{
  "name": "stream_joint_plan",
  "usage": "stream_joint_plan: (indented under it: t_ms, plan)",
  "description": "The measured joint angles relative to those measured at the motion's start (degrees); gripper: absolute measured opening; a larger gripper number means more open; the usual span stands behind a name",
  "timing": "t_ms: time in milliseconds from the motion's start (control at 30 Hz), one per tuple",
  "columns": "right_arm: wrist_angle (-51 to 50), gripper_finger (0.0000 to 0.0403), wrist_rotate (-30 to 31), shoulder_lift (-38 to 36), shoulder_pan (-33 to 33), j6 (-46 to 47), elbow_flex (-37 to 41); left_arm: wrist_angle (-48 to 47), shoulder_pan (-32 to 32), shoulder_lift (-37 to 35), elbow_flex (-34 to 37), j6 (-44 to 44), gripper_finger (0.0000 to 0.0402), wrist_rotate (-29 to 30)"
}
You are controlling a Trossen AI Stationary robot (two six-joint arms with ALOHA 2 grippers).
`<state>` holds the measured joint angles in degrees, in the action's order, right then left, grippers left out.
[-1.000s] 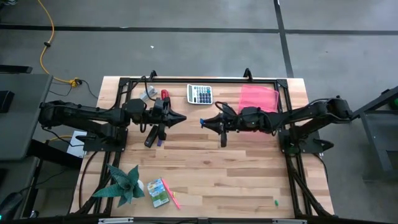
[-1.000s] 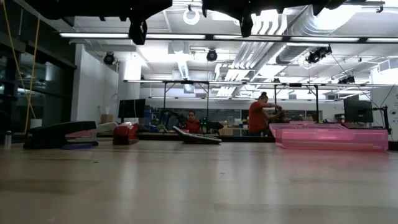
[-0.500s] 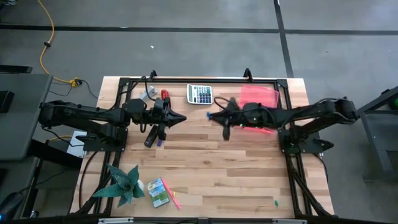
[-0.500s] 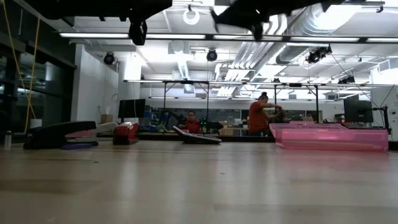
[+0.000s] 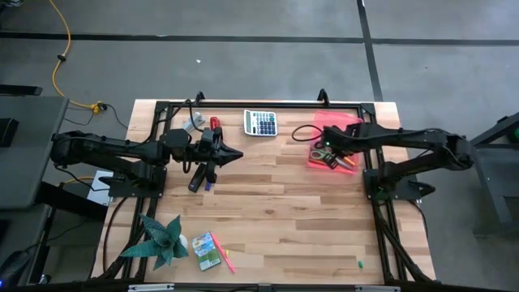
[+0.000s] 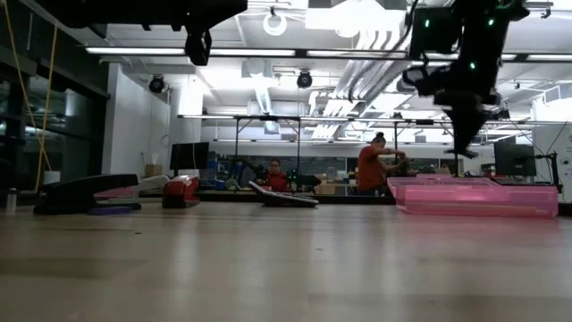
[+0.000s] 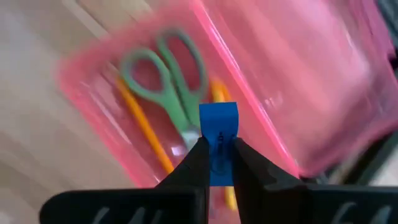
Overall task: Pack school essentials
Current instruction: Put the bottom blue eraser into the pink supply box, then put the pink pencil into the pink supply box
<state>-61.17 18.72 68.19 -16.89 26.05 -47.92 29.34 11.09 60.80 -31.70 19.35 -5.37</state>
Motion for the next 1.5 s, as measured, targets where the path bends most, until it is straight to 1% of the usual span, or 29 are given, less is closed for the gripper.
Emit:
stream_joint_plan:
  t_ms: [67, 200, 367, 467, 667, 800, 933, 1000, 1100, 1200, 1267, 1333, 1400, 1500]
  plan:
    - [-2.1, 0.0024, -1.2, 1.7, -1.9, 0.0, 0.0, 0.0, 0.0, 0.0, 0.0, -0.6, 0.0, 0.0]
    - [-2.7, 0.0024, -4.2, 5.5, -5.1, -1.1, 0.0, 0.3, 0.0, 0.0, 0.0, -0.9, 0.0, 0.0]
    - [-1.5, 0.0031, -6.2, 10.5, -6.0, -5.1, 0.0, 0.5, 0.0, 0.0, 0.0, -1.0, 0.0, 0.0]
    - [-0.9, 0.0056, -8.1, 13.2, -6.0, -6.9, 0.0, 0.5, 0.0, 0.0, 0.0, -0.8, 0.0, 0.0]
    - [2.0, 0.0127, -8.3, 15.0, -6.0, -8.6, 0.0, 0.5, 0.0, 0.0, 0.0, -1.3, 0.0, -0.5]
    - [2.0, 0.0165, -6.8, 13.3, -6.0, -11.8, 0.0, 0.4, 0.0, 0.0, 0.0, -0.1, 0.0, -0.5]
    - [5.1, 0.0185, -7.6, 8.7, -5.8, -12.5, 0.1, 0.5, 0.0, -0.3, 0.0, 0.0, 0.0, -0.5]
    - [10.0, 0.0188, -9.1, 4.3, -4.4, -11.7, 0.6, 0.4, 0.0, -0.3, 0.0, 0.0, 0.0, -0.5]
    - [24.0, 0.0187, -14.1, -5.3, -0.1, -8.0, 5.5, 0.5, 0.0, -0.3, 0.0, 0.7, 0.0, -0.5]
    - [43.4, 0.0184, -16.0, -14.4, 5.3, -1.0, 13.5, 0.5, -0.2, -0.3, 0.0, 1.7, 0.0, -0.5]
    - [58.0, 0.0183, -15.8, -18.9, 8.9, 0.9, 18.5, 0.5, -0.7, -0.3, 0.0, 1.1, 0.0, -0.4]
    - [71.6, 0.0183, -14.4, -21.9, 12.3, -2.0, 22.9, 0.5, -1.2, -0.3, 0.0, 0.4, 0.0, -0.4]
    - [80.4, 0.0183, -13.2, -23.5, 14.9, -6.6, 25.9, 0.5, -1.7, -0.3, 0.0, 0.3, 0.0, -0.5]
    - [83.8, 0.0183, -11.4, -24.5, 17.3, -10.9, 26.8, 0.5, -2.2, -0.3, 0.0, -0.2, 0.0, -0.5]
